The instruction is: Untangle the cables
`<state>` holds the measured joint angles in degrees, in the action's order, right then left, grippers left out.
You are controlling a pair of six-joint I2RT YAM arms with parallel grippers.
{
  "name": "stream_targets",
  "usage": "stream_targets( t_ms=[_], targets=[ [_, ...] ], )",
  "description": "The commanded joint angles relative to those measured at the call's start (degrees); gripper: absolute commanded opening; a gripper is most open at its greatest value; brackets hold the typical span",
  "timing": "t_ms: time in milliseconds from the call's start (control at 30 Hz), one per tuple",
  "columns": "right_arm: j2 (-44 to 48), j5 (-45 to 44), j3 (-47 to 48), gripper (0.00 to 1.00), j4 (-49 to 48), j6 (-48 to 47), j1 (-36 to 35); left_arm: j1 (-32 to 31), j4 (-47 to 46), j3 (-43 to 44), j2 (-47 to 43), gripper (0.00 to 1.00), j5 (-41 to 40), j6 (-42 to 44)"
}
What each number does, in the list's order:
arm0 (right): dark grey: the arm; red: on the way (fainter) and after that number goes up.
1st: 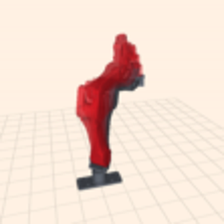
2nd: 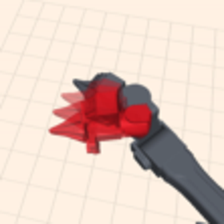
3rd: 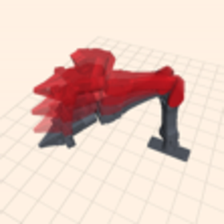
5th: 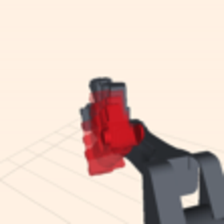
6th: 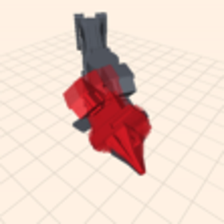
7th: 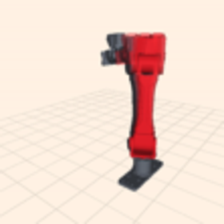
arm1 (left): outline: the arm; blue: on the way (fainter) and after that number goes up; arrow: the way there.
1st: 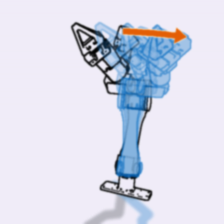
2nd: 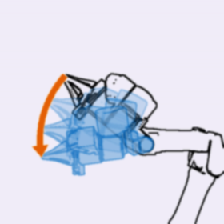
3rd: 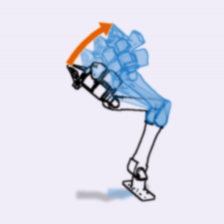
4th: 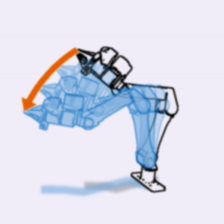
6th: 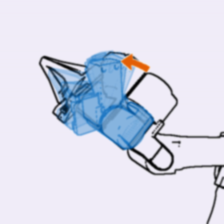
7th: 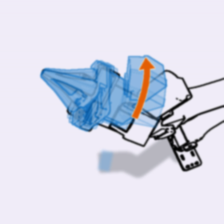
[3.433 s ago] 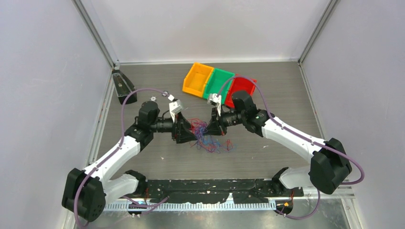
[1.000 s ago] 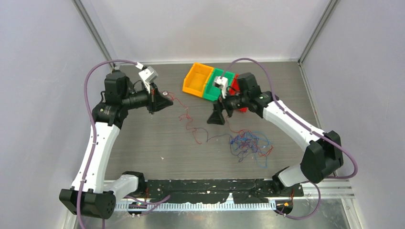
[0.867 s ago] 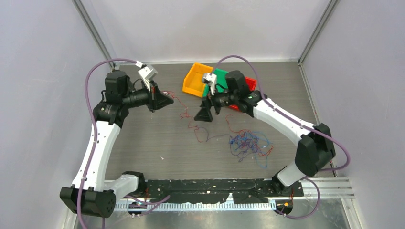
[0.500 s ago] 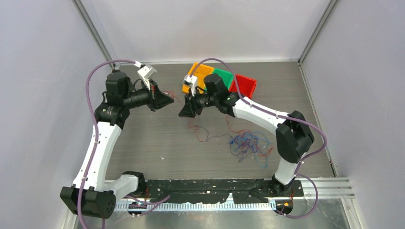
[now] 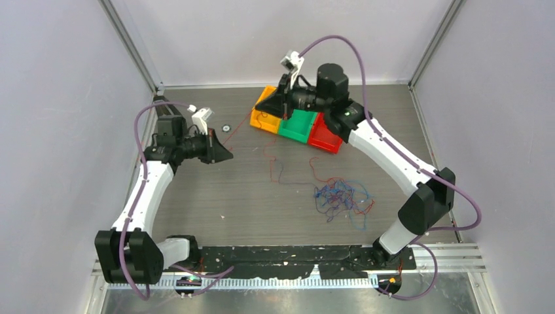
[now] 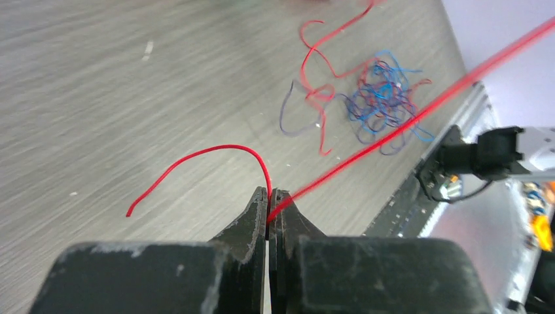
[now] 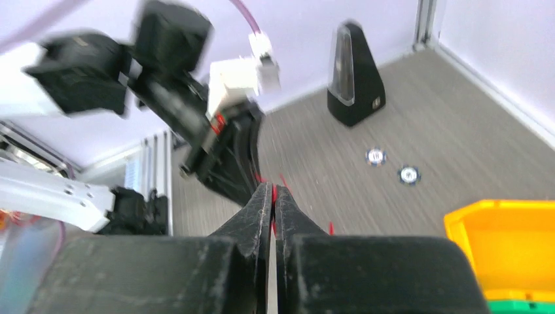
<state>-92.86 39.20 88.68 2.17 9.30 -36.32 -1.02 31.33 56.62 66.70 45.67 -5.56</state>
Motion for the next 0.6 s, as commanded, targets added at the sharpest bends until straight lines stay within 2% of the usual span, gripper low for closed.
stream_targets(
  t_ms=[0, 33, 133, 233, 267, 367, 400, 467, 567],
  targets=[
    [3.21, 4.46, 5.38, 0.05, -8.79, 9.89, 1.68, -1.17, -2.31, -0.41, -0.46, 0.00, 6.15, -0.32],
    [3.17, 4.82, 5.63, 0.05, -11.17, 11.19, 1.91, -1.54, -3.03, -0.67, -1.01, 0.00, 6.71, -0.24],
    [2.86, 5.76, 7.01, 0.06, -14.68, 15.95, 3.30, -1.88, -6.07, -1.94, -2.99, 0.14, 8.39, -1.11],
    [2.93, 6.09, 7.45, 0.05, -14.78, 15.90, 4.90, -1.85, -10.63, -4.33, -5.15, 0.39, 9.07, -3.10],
    [3.07, 6.21, 7.19, 0.06, -15.19, 16.31, 5.23, -1.80, -12.70, -5.38, -6.03, 0.52, 9.12, -4.19],
    [4.06, 6.91, 4.92, 0.05, -15.51, 16.62, 5.87, -1.84, -23.42, -10.57, -10.47, 0.78, 9.03, -9.13],
    [4.30, 7.06, 4.30, 0.05, -15.66, 16.78, 5.89, -1.88, -28.64, -13.77, -12.15, 0.95, 8.77, -11.40],
    [5.29, 6.63, 2.41, 0.05, -15.77, 16.92, 5.90, -2.14, -39.31, -18.77, -14.71, 1.00, 7.32, -16.84],
    [5.76, 5.59, 1.05, 0.05, -15.78, 17.56, 5.90, -4.53, -42.16, -22.89, -15.47, 1.00, 5.05, -17.47]
  ],
)
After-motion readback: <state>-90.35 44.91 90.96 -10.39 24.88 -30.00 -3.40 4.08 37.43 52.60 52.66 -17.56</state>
